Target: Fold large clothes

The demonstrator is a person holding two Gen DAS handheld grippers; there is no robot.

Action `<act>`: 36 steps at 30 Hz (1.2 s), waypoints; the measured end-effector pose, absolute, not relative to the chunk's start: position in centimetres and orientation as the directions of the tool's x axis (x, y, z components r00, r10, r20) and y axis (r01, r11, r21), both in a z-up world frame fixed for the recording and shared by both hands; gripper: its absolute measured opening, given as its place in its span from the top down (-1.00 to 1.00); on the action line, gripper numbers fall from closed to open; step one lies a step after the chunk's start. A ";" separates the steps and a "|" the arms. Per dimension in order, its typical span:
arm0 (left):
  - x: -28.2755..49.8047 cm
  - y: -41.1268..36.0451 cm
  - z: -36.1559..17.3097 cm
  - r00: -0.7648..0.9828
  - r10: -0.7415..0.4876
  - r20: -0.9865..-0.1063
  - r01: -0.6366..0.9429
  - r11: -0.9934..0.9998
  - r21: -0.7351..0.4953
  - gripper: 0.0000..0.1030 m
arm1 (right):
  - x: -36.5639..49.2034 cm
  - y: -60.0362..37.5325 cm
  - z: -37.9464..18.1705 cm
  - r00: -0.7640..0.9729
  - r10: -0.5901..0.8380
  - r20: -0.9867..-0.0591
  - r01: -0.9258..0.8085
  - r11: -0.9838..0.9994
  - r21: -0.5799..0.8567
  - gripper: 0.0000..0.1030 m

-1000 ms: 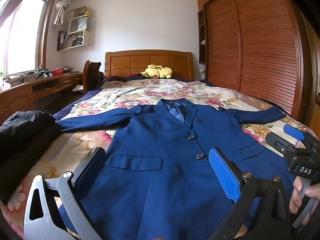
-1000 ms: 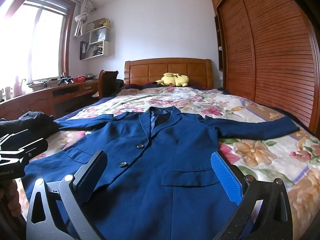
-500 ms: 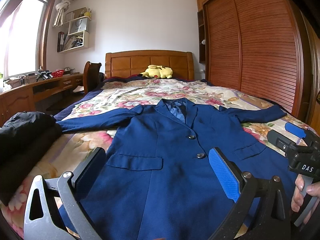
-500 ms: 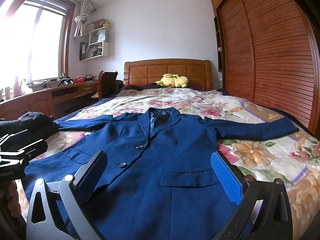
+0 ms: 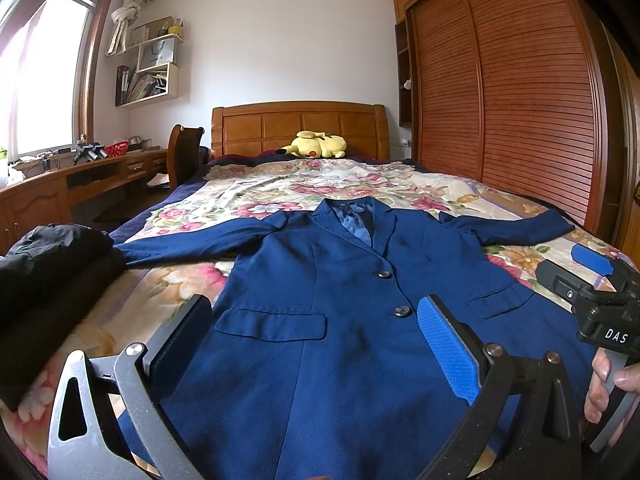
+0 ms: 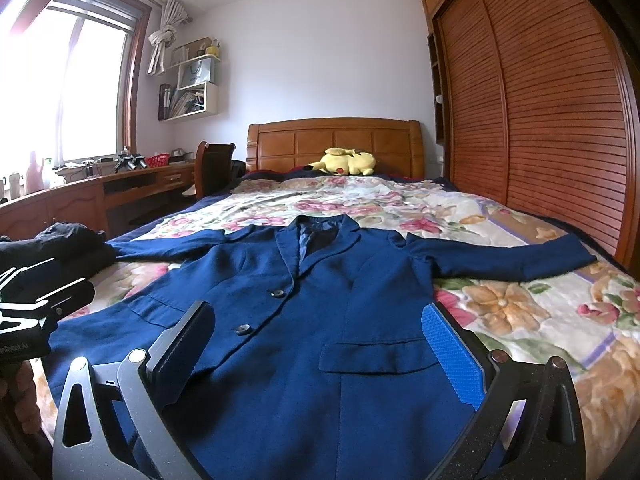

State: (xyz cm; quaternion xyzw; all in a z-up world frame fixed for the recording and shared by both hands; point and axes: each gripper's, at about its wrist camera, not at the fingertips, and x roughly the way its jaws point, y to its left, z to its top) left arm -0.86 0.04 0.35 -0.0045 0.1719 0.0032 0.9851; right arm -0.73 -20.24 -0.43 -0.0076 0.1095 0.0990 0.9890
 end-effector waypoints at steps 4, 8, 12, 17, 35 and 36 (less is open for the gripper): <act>-0.7 0.1 0.3 0.941 0.006 -0.337 -0.009 1.000 -0.006 -1.00 | -0.7 -20.3 -0.4 0.957 0.192 -0.217 -0.195 0.981 0.008 -1.00; -0.8 0.1 0.3 0.942 0.008 -0.335 -0.010 1.000 -0.005 -1.00 | -0.7 -20.3 -0.5 0.958 0.191 -0.215 -0.193 0.981 0.012 -1.00; -0.7 0.2 0.3 0.944 0.011 -0.330 -0.013 1.000 -0.004 -1.00 | -0.8 -20.2 -0.6 0.958 0.190 -0.213 -0.193 0.981 0.010 -1.00; -0.7 0.1 0.3 0.945 0.013 -0.328 -0.014 1.000 -0.002 -1.00 | -0.7 -20.2 -0.6 0.958 0.191 -0.214 -0.193 0.981 0.009 -1.00; -0.8 0.0 0.3 0.945 0.018 -0.326 -0.018 1.000 0.002 -1.00 | -0.8 -20.2 -0.7 0.960 0.187 -0.210 -0.189 0.982 0.011 -1.00; -0.8 0.1 0.3 0.945 0.019 -0.325 -0.019 1.000 0.003 -1.00 | -0.8 -20.2 -0.7 0.960 0.187 -0.210 -0.189 0.982 0.012 -1.00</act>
